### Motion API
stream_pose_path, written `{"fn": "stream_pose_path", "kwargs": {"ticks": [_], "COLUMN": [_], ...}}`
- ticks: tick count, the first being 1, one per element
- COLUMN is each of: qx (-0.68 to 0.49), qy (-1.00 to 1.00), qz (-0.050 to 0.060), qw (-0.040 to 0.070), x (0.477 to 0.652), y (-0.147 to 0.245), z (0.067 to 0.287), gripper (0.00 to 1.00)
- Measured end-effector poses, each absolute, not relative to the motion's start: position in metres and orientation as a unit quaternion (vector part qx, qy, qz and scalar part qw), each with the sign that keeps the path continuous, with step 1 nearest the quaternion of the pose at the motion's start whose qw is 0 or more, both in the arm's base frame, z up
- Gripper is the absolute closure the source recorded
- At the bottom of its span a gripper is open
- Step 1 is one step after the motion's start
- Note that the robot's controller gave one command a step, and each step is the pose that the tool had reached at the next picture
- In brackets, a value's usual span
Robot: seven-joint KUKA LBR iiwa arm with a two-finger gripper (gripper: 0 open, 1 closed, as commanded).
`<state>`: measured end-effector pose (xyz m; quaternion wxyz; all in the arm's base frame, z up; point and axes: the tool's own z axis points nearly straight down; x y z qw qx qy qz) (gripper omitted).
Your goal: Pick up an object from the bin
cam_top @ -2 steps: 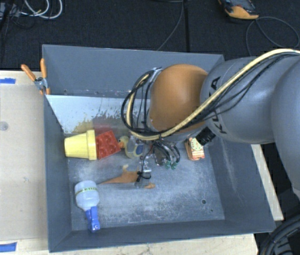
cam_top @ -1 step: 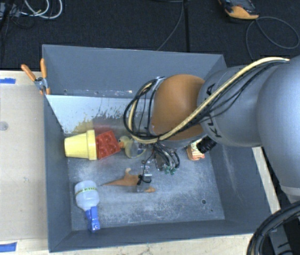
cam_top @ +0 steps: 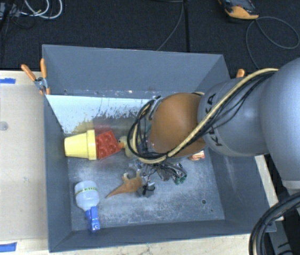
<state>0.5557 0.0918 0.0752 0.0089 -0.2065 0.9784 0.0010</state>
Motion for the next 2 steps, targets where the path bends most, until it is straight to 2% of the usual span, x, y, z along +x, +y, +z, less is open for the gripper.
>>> {"fn": "stream_pose_path", "kwargs": {"ticks": [1, 2], "qx": [-0.205, -0.202], "qy": [0.979, 0.979], "qz": [0.001, 0.001], "qw": [0.009, 0.001], "x": [0.556, 0.55], "y": [0.092, 0.091], "z": [0.075, 0.102], "gripper": [1.0, 1.0]}}
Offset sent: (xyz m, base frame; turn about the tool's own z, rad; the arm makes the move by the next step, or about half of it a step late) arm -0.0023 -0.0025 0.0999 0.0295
